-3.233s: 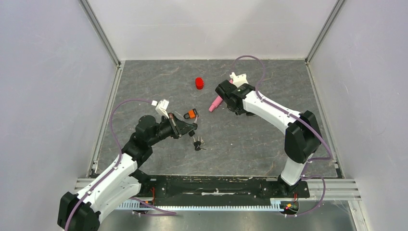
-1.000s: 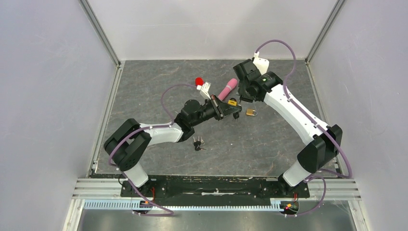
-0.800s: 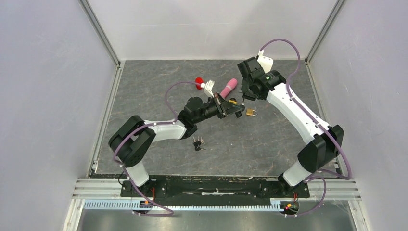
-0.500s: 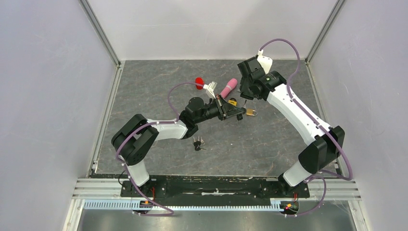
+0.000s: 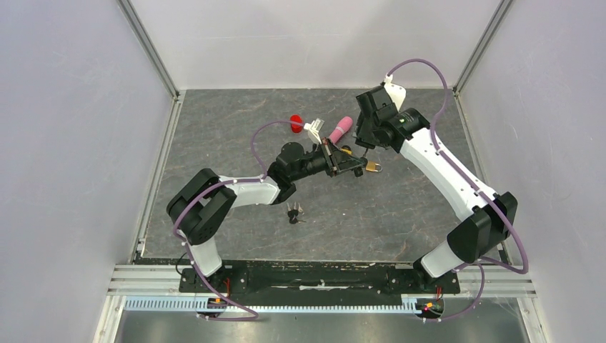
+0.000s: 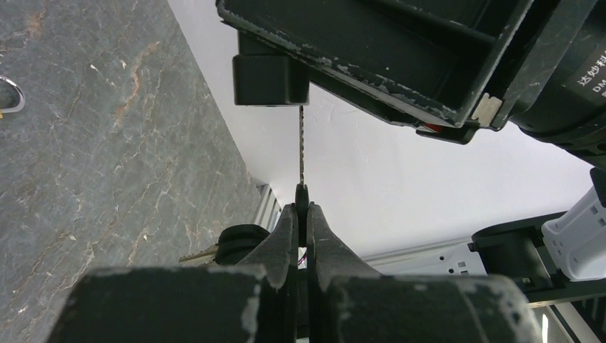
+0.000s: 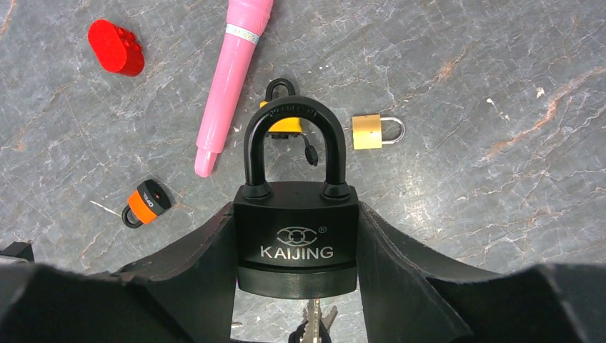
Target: Unlock with the key
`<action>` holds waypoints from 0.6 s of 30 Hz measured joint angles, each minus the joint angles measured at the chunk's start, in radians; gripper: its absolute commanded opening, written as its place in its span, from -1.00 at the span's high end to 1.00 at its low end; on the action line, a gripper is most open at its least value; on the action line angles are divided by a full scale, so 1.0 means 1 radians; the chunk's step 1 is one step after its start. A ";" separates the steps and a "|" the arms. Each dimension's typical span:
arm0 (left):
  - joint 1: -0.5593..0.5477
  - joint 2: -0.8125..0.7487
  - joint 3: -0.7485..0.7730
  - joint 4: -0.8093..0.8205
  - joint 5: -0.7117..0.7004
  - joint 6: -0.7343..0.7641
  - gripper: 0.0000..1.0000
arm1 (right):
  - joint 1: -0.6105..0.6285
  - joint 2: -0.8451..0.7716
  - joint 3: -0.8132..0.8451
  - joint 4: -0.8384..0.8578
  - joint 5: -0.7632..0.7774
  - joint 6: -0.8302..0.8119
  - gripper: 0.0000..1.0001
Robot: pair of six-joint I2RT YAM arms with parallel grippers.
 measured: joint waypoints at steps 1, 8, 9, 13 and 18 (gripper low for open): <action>0.000 0.000 0.002 -0.001 0.000 0.000 0.95 | 0.000 0.000 -0.002 0.003 -0.002 -0.001 1.00; 0.000 0.000 0.003 -0.008 0.000 0.000 0.96 | 0.000 -0.003 -0.014 0.014 -0.012 -0.005 1.00; 0.000 0.000 0.003 -0.010 0.000 0.000 0.96 | 0.000 -0.005 -0.015 0.014 -0.012 -0.006 1.00; 0.000 0.000 0.003 -0.019 -0.001 0.000 0.95 | 0.000 -0.017 -0.022 0.017 -0.013 -0.007 1.00; 0.000 0.000 0.003 -0.024 -0.003 0.000 0.95 | 0.000 -0.026 -0.026 0.017 -0.011 -0.007 1.00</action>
